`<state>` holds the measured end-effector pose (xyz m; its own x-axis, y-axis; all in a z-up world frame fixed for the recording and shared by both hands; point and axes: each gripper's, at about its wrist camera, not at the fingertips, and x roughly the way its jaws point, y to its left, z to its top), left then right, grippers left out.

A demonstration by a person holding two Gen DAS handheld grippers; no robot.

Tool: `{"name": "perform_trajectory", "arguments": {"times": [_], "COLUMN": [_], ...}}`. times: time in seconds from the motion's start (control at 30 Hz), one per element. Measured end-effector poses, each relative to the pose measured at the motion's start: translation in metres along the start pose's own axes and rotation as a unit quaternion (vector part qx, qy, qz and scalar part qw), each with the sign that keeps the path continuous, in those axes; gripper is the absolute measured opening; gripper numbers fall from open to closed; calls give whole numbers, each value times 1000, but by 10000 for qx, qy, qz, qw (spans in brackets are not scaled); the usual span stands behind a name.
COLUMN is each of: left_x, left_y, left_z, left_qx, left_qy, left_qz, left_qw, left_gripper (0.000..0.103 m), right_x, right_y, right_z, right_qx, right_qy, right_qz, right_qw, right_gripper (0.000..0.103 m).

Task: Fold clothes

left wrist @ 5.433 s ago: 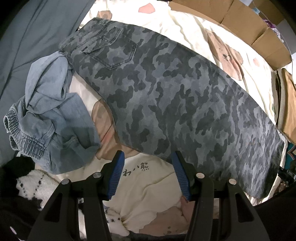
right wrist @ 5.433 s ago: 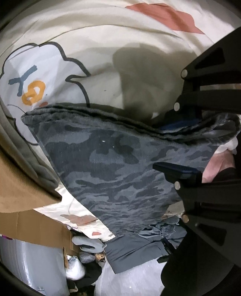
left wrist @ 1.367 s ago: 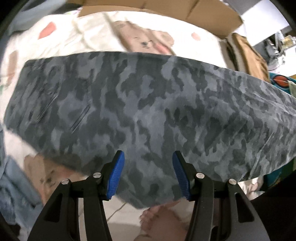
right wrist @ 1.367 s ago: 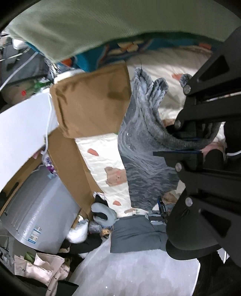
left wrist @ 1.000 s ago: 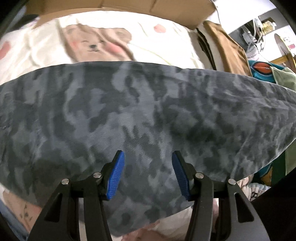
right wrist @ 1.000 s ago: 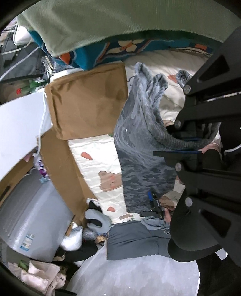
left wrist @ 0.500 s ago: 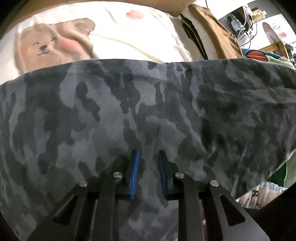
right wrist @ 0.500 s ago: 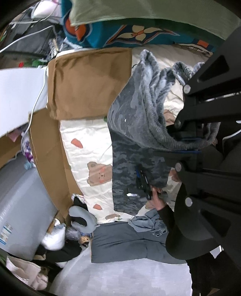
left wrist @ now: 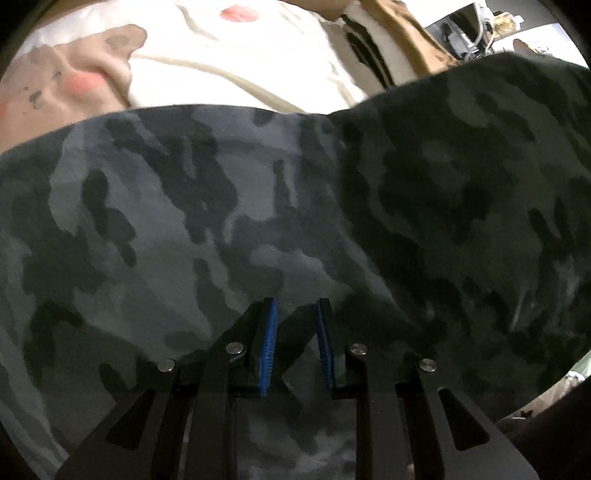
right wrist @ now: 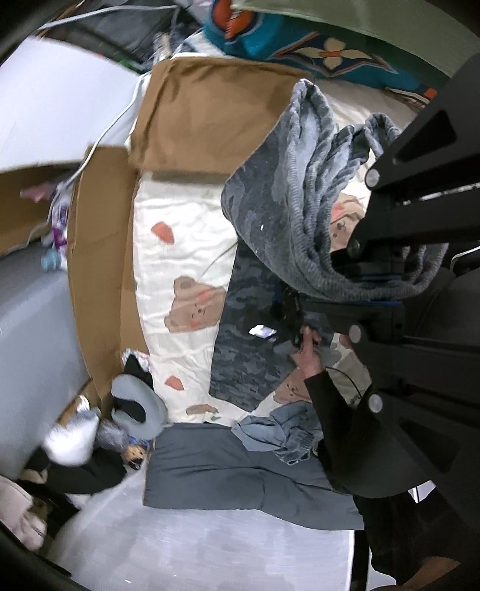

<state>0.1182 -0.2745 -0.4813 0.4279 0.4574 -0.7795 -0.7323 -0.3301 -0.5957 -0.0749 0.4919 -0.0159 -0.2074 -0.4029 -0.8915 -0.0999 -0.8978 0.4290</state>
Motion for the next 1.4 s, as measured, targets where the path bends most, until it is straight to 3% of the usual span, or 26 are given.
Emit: {"name": "perform_trajectory", "arguments": {"times": [0.33, 0.53, 0.77, 0.8, 0.87, 1.07, 1.23, 1.4], "left_x": [-39, -93, -157, -169, -161, -197, -179, -191], "left_y": [21, 63, 119, 126, 126, 138, 132, 132], "left_z": [-74, -109, -129, -137, -146, -181, -174, -186], "left_qx": [-112, -844, -1938, -2040, -2187, -2646, -2881, -3081], "left_qy": [154, -360, -1069, -1186, -1397, -1849, -2017, -2214], "left_qz": [-301, 16, 305, 383, 466, 495, 489, 521], "left_qw": [9994, 9958, 9747, 9710, 9646, 9452, 9348, 9237], "left_gripper": [21, 21, 24, 29, 52, 53, 53, 53], "right_x": [18, 30, 56, 60, 69, 94, 107, 118], "right_y": [58, 93, 143, 149, 160, 187, 211, 236], "right_z": [35, 51, 60, 62, 63, 73, 79, 84], "right_qx": [-448, -686, -1084, -1127, -1187, -1275, -1419, -1539], "right_qy": [201, 393, 637, 652, 694, 797, 820, 792], "right_qz": [15, 51, 246, 261, 282, 423, 654, 920], "right_qw": [9988, 9969, 9918, 9911, 9901, 9877, 9843, 9806], "right_gripper": [6, 6, 6, 6, 6, 6, 6, 6]}}
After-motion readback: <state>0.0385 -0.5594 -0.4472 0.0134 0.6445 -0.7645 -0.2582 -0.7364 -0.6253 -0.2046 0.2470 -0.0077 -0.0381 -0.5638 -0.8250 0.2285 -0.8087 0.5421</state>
